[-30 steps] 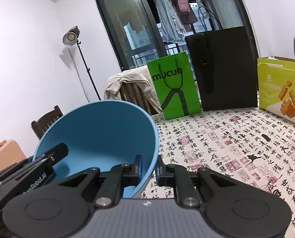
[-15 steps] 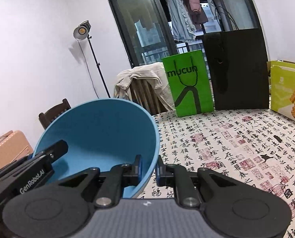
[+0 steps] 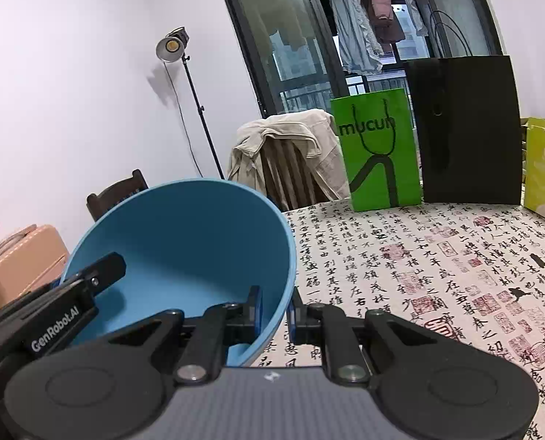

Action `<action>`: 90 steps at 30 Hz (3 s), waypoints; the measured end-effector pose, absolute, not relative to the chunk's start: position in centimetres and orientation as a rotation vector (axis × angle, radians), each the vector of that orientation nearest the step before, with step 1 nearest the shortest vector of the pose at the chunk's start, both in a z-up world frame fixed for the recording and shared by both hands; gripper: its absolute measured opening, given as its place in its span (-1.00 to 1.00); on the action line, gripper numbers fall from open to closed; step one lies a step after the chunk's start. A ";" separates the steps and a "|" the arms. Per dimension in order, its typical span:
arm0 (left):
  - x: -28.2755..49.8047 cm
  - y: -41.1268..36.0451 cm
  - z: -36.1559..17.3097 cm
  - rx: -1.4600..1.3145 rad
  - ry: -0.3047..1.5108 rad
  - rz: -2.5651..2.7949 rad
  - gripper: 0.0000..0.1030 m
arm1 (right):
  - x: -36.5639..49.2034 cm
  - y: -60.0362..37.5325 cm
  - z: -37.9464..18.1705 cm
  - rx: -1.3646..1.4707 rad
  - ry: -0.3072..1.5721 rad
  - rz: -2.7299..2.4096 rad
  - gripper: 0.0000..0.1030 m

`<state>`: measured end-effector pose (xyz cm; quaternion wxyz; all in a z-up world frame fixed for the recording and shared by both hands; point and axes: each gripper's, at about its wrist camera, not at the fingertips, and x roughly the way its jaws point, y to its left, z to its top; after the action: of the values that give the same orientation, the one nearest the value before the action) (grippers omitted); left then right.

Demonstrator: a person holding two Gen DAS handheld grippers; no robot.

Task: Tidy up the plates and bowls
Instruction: 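Carry the held blue bowl with both tools toward the pink vase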

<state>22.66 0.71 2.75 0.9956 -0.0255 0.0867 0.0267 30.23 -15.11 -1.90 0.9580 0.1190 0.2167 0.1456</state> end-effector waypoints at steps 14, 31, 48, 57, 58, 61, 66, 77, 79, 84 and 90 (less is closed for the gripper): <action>21.6 4.6 3.2 -0.054 0.142 0.140 -0.73 | 30.7 -10.9 -1.6 0.242 0.429 0.394 -0.74; 19.4 7.4 2.6 -0.037 0.115 0.239 -0.73 | 30.5 -7.3 -2.6 0.242 0.442 0.510 -0.74; 16.4 9.2 1.3 -0.025 0.091 0.331 -0.73 | 28.7 -4.2 -3.3 0.205 0.480 0.596 -0.73; 15.5 10.2 0.3 -0.027 0.100 0.368 -0.73 | 28.1 -2.8 -3.7 0.181 0.495 0.623 -0.73; 15.4 10.3 0.3 -0.030 0.101 0.370 -0.73 | 28.1 -2.6 -3.8 0.178 0.498 0.626 -0.73; 15.1 10.7 0.0 -0.037 0.107 0.376 -0.73 | 28.0 -2.1 -3.9 0.170 0.506 0.636 -0.73; 14.4 11.5 -0.5 -0.056 0.116 0.389 -0.73 | 27.7 -1.5 -4.4 0.168 0.533 0.664 -0.72; 13.1 12.4 -1.3 -0.077 0.124 0.413 -0.72 | 27.1 -0.1 -4.8 0.143 0.544 0.691 -0.72; 13.0 12.5 -1.4 -0.081 0.127 0.416 -0.72 | 27.0 0.1 -4.9 0.135 0.543 0.693 -0.72; 12.6 12.8 -1.9 -0.086 0.135 0.425 -0.72 | 26.6 0.6 -5.1 0.116 0.537 0.694 -0.72; 12.3 13.3 -2.4 -0.099 0.148 0.433 -0.72 | 26.4 1.3 -5.4 0.090 0.541 0.699 -0.72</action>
<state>12.29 13.30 -2.41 0.9727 -0.0492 0.0735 0.2145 26.36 1.34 -5.38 0.9030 0.0437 0.2616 0.3381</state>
